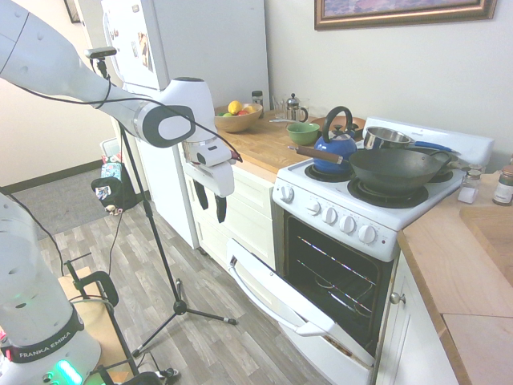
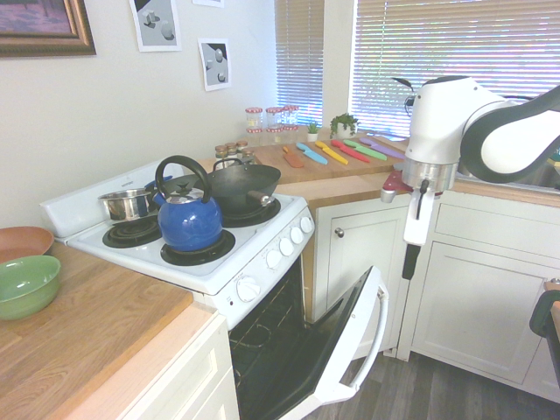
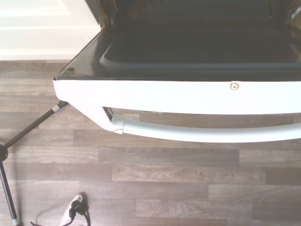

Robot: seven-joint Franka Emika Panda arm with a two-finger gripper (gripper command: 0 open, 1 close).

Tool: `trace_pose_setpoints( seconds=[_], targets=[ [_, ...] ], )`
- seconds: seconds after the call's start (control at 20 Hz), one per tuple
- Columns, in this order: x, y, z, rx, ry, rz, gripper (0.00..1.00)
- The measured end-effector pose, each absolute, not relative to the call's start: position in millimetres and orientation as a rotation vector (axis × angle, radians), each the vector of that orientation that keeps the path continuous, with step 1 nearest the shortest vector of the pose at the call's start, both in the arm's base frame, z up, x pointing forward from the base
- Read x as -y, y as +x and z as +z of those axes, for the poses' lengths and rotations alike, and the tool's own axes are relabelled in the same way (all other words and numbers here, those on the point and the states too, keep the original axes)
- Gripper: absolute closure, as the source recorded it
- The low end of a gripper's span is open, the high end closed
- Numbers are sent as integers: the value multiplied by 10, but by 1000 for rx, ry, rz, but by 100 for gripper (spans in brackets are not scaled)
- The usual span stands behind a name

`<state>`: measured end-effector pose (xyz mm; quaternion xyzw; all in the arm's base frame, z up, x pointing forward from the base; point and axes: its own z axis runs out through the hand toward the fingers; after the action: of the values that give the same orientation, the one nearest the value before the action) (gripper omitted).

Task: Close the oven

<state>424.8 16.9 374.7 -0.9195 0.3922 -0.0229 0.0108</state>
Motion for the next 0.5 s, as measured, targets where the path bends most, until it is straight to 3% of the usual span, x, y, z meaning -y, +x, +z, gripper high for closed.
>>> trace_pose_setpoints(
  seconds=[0.2, 0.5],
  targets=[
    [-161, 4264, 3597, -1281, -2836, -12, 0],
    [23, 4469, 2440, -1345, -2810, 165, 0]
  ],
)
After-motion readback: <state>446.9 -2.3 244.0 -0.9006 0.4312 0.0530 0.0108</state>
